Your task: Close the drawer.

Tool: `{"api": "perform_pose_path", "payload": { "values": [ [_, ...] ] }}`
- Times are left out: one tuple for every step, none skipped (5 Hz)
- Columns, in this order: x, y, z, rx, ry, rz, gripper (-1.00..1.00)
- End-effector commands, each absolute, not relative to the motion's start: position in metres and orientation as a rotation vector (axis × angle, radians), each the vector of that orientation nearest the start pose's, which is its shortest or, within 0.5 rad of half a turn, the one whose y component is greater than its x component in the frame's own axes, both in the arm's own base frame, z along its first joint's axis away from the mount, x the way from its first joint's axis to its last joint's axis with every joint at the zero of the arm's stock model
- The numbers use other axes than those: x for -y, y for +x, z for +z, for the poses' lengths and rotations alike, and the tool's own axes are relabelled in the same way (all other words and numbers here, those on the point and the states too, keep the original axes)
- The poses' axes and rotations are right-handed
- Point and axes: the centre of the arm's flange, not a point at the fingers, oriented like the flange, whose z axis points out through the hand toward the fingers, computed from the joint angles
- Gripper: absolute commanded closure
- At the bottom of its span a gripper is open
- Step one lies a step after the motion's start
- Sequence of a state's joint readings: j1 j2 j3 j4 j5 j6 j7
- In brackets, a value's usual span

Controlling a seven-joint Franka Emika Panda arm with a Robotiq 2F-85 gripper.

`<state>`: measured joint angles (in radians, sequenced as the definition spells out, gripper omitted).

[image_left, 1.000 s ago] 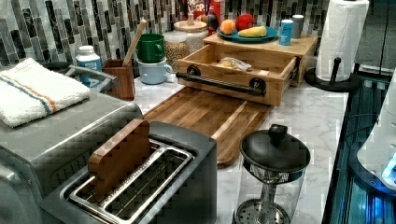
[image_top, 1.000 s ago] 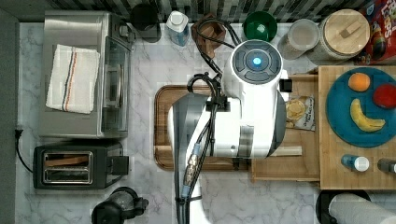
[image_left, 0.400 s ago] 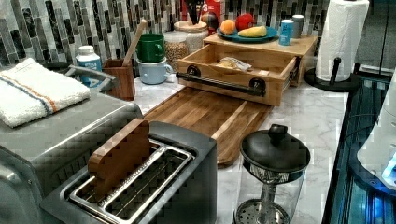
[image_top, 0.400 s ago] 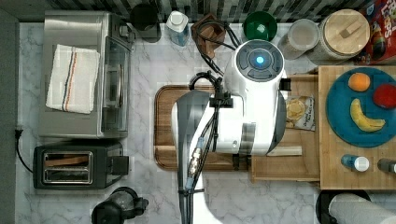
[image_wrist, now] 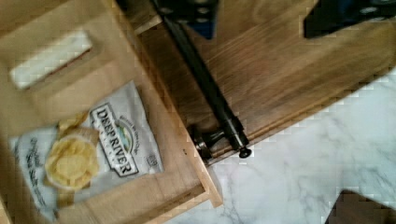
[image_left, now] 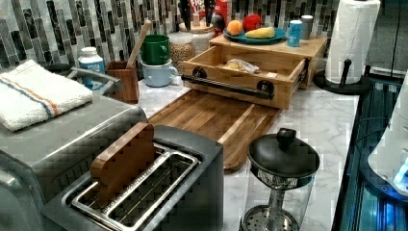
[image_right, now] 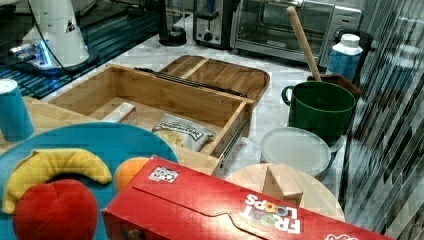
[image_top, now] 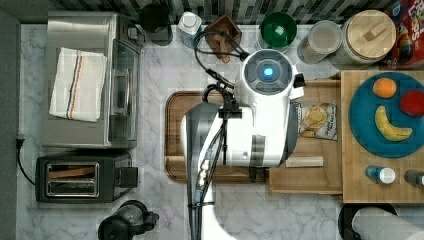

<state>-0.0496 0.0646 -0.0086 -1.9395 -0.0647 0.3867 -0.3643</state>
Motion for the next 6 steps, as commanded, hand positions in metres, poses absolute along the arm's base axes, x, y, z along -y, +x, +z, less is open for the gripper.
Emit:
{"api": "perform_pose_path", "payload": {
  "values": [
    [-0.043,0.529,0.418,-0.138,-3.228,0.021,1.00],
    [-0.035,0.531,0.384,0.051,-3.194,0.065,1.00],
    [-0.027,0.534,0.350,0.129,-3.218,0.104,1.00],
    [-0.010,0.538,0.315,0.189,-3.167,0.134,1.00],
    [-0.007,0.540,0.296,0.197,-3.160,0.182,1.00],
    [0.001,0.540,0.283,0.221,-3.125,0.187,1.00]
  ]
}}
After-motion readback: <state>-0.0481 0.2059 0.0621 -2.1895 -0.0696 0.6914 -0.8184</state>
